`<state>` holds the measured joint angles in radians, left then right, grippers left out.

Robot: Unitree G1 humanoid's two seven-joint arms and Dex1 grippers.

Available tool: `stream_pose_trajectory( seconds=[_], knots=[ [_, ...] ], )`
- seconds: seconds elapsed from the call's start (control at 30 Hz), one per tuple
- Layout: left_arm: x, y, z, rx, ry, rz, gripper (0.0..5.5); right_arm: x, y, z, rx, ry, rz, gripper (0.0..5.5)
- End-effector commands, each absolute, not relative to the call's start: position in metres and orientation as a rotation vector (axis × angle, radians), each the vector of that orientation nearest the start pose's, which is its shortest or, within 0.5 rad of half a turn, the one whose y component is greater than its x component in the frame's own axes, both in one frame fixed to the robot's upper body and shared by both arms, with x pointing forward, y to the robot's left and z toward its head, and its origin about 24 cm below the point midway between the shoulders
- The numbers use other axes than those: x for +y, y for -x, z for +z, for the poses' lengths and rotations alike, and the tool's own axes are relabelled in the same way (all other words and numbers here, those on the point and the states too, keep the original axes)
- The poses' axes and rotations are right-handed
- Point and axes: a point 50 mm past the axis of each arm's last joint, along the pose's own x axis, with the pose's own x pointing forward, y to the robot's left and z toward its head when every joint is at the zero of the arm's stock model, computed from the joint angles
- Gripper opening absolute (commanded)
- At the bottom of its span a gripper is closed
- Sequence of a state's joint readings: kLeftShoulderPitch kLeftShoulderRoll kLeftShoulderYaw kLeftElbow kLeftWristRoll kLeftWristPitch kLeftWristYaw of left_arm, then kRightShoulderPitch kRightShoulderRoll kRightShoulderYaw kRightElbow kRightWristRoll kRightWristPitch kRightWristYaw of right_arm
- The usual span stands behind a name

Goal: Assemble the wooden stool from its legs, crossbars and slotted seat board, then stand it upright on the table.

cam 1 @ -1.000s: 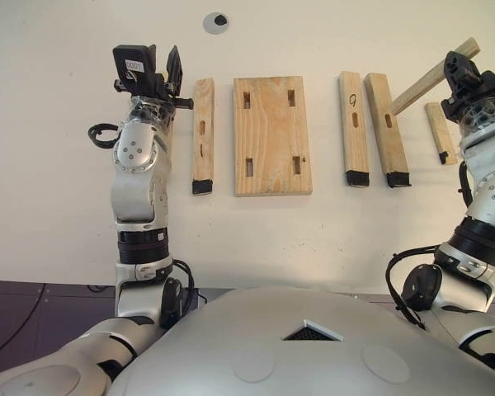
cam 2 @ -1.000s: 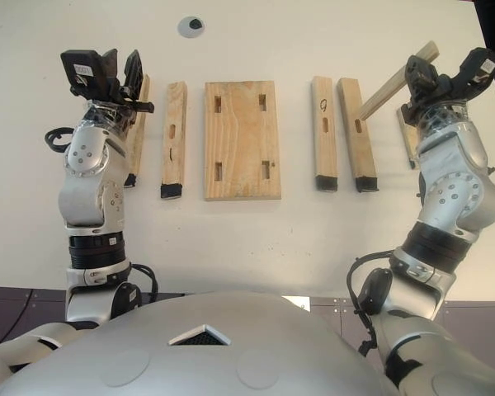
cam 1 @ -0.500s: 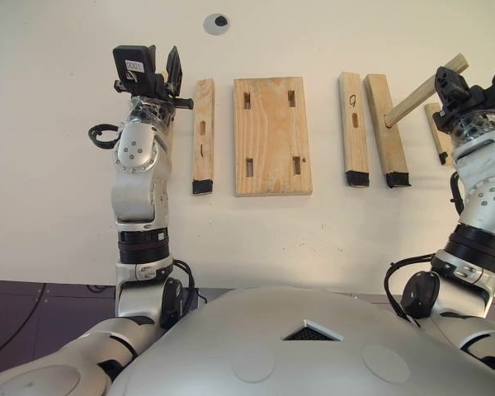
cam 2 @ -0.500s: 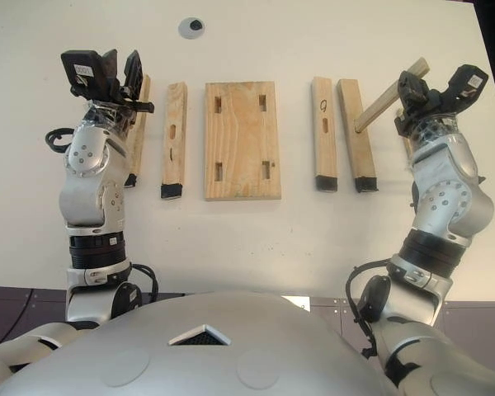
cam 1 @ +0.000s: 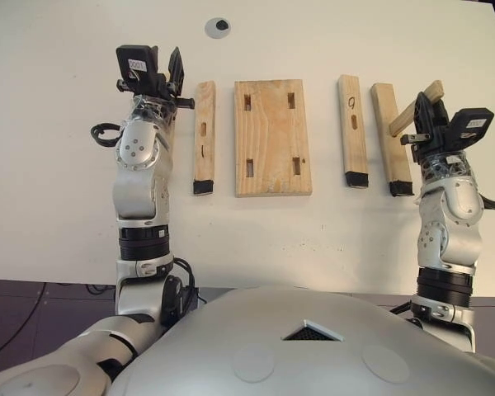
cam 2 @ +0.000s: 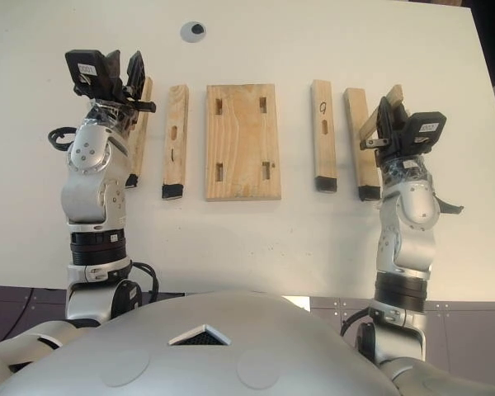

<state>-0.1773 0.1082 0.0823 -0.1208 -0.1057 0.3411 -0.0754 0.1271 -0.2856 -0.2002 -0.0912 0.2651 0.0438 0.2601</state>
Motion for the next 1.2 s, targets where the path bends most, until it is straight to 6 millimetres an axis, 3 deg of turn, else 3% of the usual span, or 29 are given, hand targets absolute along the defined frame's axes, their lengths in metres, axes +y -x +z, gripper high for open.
stream_pose_trajectory(
  seconds=[0.03, 0.07, 0.27, 0.5, 0.73, 0.8, 0.87, 1.03, 1.1, 1.2],
  knots=[
    [0.169, -0.288, 0.088, 0.037, 0.023, -0.047, 1.75, -0.243, -0.206, 0.008, 0.287, 0.048, 0.056, 0.39],
    [0.169, -0.287, 0.088, 0.037, 0.027, -0.042, 1.75, -0.244, -0.207, 0.008, 0.294, 0.055, 0.06, 0.39],
    [0.166, -0.284, 0.082, 0.036, 0.055, 0.007, 1.75, -0.257, -0.21, 0.007, 0.385, 0.037, 0.148, 1.62],
    [0.163, -0.267, 0.069, 0.046, 0.108, 0.108, 1.75, -0.274, -0.212, 0.031, 0.52, 0.073, 0.336, 2.83],
    [0.158, -0.26, 0.063, 0.046, 0.139, 0.157, 1.75, -0.286, -0.209, 0.04, 0.7, 0.118, 0.428, 2.83],
    [0.156, -0.26, 0.062, 0.048, 0.144, 0.156, 1.75, -0.288, -0.206, 0.039, 0.727, 0.122, 0.437, 2.45],
    [0.155, -0.261, 0.062, 0.045, 0.141, 0.15, 1.75, -0.289, -0.205, 0.038, 0.729, 0.118, 0.433, 2.06],
    [0.154, -0.27, 0.073, -0.019, 0.09, 0.088, 1.75, -0.293, -0.213, 0.039, 0.648, 0.117, 0.331, 2.02],
    [0.145, -0.273, 0.09, -0.107, 0.178, -0.037, 1.93, -0.286, -0.238, 0.064, 0.505, 0.103, 0.328, 2.02],
    [0.128, -0.274, 0.114, -0.182, 0.379, -0.279, 2.27, -0.249, -0.28, 0.116, 0.313, 0.096, 0.471, 2.02]
  ],
)
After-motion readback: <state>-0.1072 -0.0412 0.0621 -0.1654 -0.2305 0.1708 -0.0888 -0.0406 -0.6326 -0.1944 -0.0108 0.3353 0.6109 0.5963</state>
